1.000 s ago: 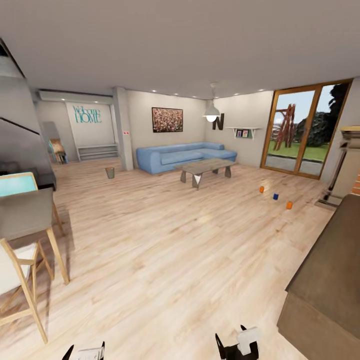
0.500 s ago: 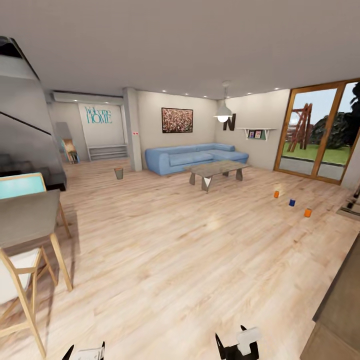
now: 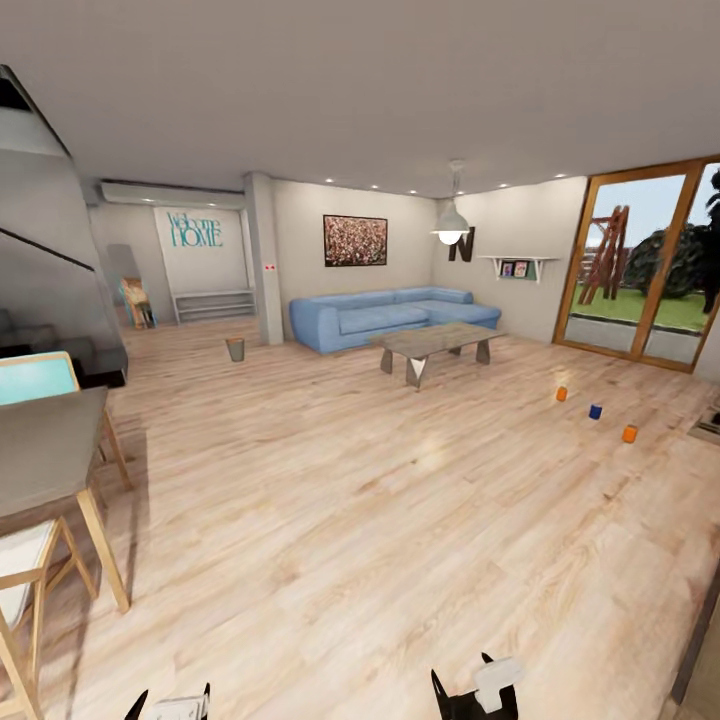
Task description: Put the three can of soda from the living room inside the tash can in the kitchen.
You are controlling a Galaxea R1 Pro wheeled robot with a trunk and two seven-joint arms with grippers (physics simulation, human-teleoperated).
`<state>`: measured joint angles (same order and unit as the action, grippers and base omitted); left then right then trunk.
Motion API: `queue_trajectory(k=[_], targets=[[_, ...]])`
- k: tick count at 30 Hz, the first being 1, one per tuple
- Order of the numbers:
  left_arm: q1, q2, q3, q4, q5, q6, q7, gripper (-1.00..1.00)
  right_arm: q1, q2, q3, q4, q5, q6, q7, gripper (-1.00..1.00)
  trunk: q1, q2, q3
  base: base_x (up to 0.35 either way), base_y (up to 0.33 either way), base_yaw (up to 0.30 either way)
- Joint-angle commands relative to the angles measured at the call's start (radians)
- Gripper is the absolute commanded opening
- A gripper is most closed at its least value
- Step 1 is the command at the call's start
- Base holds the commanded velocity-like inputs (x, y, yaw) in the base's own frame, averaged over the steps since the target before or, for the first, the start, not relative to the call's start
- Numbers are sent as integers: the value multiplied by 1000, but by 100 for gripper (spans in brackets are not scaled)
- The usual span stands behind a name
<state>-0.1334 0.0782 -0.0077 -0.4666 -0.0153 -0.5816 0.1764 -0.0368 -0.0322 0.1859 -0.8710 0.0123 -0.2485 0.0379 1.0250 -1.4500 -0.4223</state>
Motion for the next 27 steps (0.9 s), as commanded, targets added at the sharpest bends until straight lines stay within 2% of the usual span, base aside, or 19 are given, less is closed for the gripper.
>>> queue_trajectory(k=[1,27], targets=[[0,0,0,0,0,0,0,100,0,0,0,1,0,0,0,100,0,0,0,324,86,0],[0,0,-3,-1,1,-1,0,100,0,-3,1,3,0,0,0,100,0,0,0,324,93,0]])
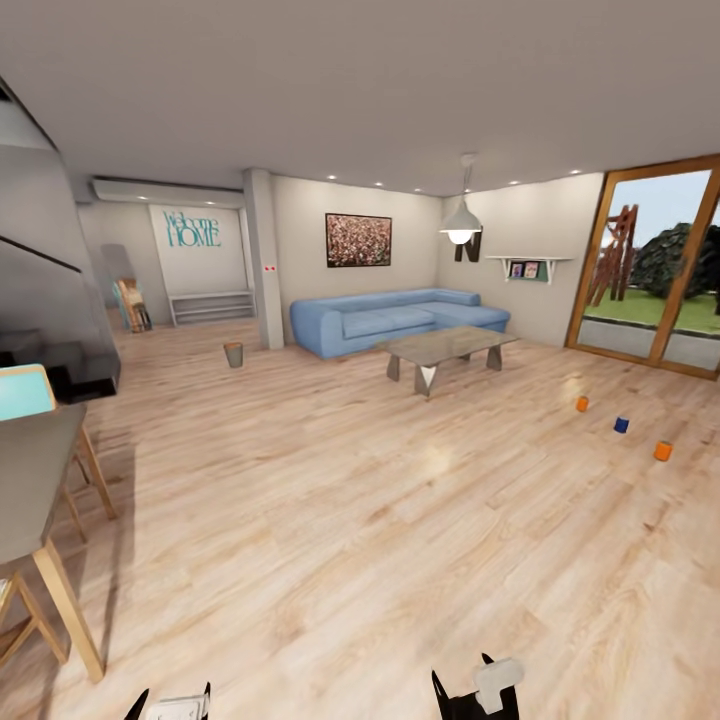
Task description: Put the three can of soda from the living room inside the tash can in the kitchen.
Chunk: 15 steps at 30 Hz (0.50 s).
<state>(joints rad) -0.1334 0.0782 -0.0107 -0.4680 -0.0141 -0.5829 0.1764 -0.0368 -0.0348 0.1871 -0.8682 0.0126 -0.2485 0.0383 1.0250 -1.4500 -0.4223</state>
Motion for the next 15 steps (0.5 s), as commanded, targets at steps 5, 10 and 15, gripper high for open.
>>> queue_trajectory(k=[5,10,15], targets=[[0,0,0,-1,0,0,0,100,0,0,0,0,1,0,0,100,0,0,0,324,93,0],[0,0,0,-1,0,0,0,100,0,1,0,0,2,0,0,100,0,0,0,324,93,0],[1,0,0,-4,0,0,0,100,0,1,0,-1,3,0,0,100,0,0,0,324,89,0]])
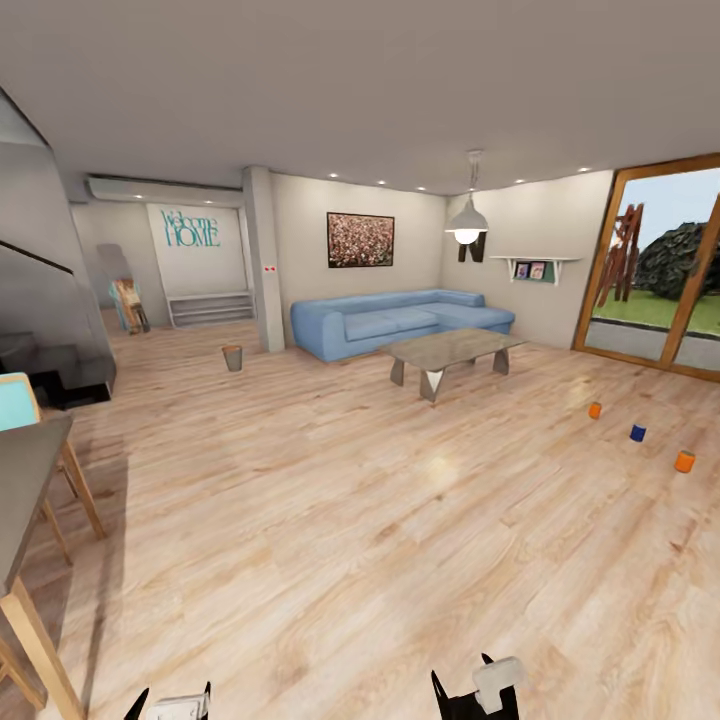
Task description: Put the three can of soda from the living room inside the tash can in the kitchen.
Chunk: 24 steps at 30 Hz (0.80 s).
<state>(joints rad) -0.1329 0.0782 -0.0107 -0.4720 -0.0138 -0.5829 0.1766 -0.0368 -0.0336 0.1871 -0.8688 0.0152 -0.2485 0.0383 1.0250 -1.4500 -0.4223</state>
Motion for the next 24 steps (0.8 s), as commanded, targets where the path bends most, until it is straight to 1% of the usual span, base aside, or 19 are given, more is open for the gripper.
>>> queue_trajectory(k=[1,16,24], targets=[[0,0,0,-2,0,0,0,100,0,1,0,0,-1,0,0,100,0,0,0,324,85,0],[0,0,0,-1,0,0,0,100,2,-1,1,0,1,-1,1,100,0,0,0,324,78,0],[0,0,-6,-1,0,0,1,100,3,2,2,0,2,-1,2,100,0,0,0,324,17,27]])
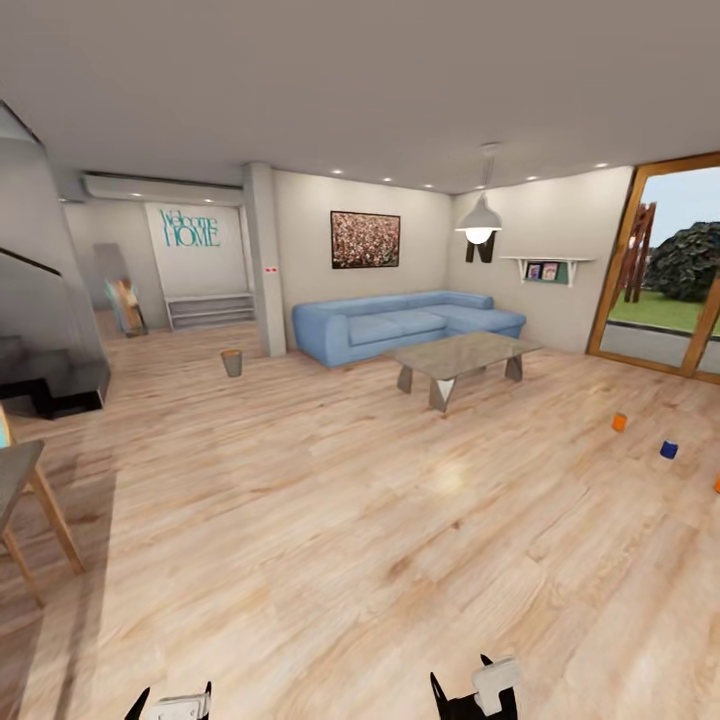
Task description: Put the three can of soda from the living room inside the tash can in the kitchen.
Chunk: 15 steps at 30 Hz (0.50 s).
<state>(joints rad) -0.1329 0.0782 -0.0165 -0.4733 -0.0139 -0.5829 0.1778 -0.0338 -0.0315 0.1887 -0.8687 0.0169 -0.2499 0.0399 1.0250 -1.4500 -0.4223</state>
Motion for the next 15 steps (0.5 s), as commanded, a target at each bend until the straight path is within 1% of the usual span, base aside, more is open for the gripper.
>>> queue_trajectory(k=[1,15], targets=[[0,0,0,0,0,0,0,100,0,0,0,0,0,0,0,100,0,0,0,324,2,161],[0,0,-5,-2,0,0,0,100,0,2,0,0,0,0,0,100,0,0,0,324,1,206]])
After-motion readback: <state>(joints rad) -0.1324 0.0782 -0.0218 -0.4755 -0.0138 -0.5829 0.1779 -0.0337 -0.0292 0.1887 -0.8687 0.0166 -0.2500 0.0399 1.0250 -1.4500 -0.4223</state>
